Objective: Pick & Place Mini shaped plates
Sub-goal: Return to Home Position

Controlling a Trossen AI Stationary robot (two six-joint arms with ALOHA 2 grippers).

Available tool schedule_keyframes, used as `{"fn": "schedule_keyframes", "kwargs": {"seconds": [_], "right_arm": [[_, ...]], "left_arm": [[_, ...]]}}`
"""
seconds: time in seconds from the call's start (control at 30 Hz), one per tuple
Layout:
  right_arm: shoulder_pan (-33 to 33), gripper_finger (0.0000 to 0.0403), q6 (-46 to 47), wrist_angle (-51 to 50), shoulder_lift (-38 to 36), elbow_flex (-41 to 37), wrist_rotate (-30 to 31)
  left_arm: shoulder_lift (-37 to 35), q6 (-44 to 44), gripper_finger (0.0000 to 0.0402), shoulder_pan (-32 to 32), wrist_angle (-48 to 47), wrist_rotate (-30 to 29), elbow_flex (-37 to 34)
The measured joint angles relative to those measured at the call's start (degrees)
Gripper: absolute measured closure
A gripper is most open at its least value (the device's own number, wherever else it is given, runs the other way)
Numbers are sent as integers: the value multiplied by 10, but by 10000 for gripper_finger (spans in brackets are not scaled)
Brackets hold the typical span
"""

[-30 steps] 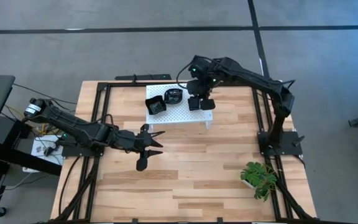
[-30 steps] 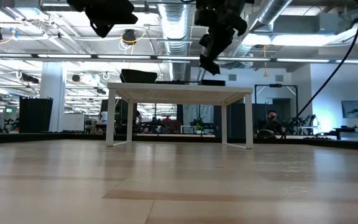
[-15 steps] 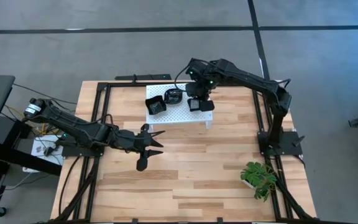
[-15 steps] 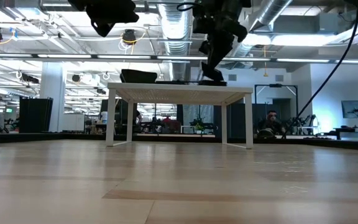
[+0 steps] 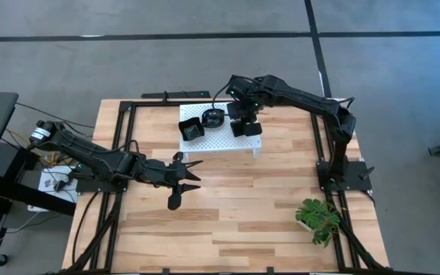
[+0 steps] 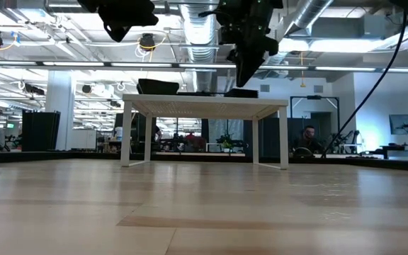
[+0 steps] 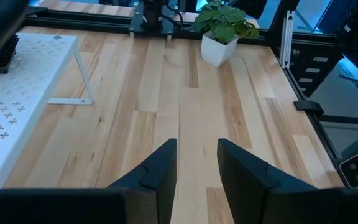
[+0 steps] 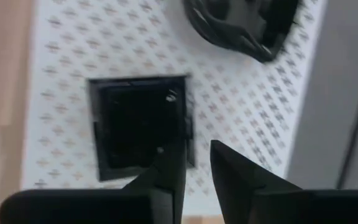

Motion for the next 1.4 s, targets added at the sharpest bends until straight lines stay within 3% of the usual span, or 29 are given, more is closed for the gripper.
{"fn": "schedule_keyframes", "kwargs": {"seconds": [0.13, 0.3, 0.4, 0.5, 0.57, 0.7, 0.77, 0.83, 1.1, 1.23, 1.4], "right_arm": [[19, 336, 57, -20, -4, 14, 47], [64, 337, 81, -127, -4, 68, 48], [94, 337, 125, -169, -19, 87, 47], [112, 337, 154, -180, -65, 73, 12], [115, 337, 164, -162, -113, 44, -49], [113, 337, 159, -66, -244, -92, -204], [114, 337, 183, -3, -321, -189, -241], [122, 337, 233, 66, -401, -287, -229], [153, 337, 327, 338, -691, -645, -41], [153, 337, 303, 471, -805, -774, -27], [153, 337, 336, 524, -911, -870, -26]], "left_arm": [[0, 0, 285, 0, 0, 0, 0], [0, 13, 285, 0, 0, -1, 0], [0, 29, 288, 0, 0, -31, 0], [-14, 29, 293, 0, 0, -84, 0], [-39, 48, 296, -2, -9, -108, 0], [-135, 71, 299, -13, -62, -140, 0], [-194, 71, 300, -17, -115, -162, -1], [-257, 72, 300, -21, -132, -168, -21], [-486, 72, 300, -21, -91, -112, -208], [-578, 98, 300, -21, -56, -84, -271], [-666, 129, 300, -20, -48, -86, -302]]}}
